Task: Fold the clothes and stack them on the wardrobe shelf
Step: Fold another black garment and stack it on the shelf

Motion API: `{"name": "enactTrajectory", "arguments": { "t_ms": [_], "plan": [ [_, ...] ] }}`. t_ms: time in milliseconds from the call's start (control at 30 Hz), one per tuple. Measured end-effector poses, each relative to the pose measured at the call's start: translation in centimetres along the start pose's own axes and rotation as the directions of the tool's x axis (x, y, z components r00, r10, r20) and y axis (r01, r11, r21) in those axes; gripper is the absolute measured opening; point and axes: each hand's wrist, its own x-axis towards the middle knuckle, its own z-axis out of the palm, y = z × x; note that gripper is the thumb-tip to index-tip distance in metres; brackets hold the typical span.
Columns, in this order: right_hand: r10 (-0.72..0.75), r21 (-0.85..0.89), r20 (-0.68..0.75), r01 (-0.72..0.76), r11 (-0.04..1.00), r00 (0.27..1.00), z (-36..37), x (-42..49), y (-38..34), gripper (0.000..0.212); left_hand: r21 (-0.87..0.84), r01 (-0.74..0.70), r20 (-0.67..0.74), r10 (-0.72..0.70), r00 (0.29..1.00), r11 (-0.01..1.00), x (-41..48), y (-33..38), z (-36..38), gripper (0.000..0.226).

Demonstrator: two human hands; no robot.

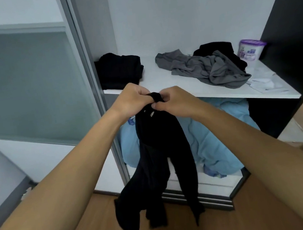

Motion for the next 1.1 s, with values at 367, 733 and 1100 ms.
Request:
{"name": "enactTrajectory", "arguments": {
  "t_ms": [367,733,1100],
  "plan": [
    [0.022,0.101,-0.266,0.005,0.995,0.964,2.3,0.9,0.6,0.019,0.219,0.180,0.219,-0.228,0.949,0.959,-2.8,-9.8,-0.5,0.032],
    [0.245,0.035,0.107,-0.250,0.968,0.964,4.4,-1.9,4.6,0.036,-0.114,0.168,-0.288,-0.194,0.938,0.979,-1.5,-11.0,-1.4,0.029],
    [0.318,-0.116,0.262,-0.297,0.948,0.911,2.4,-2.3,6.8,0.026,-0.031,0.162,-0.221,-0.165,0.961,0.986,0.4,-8.8,-0.2,0.021]
  ]
}}
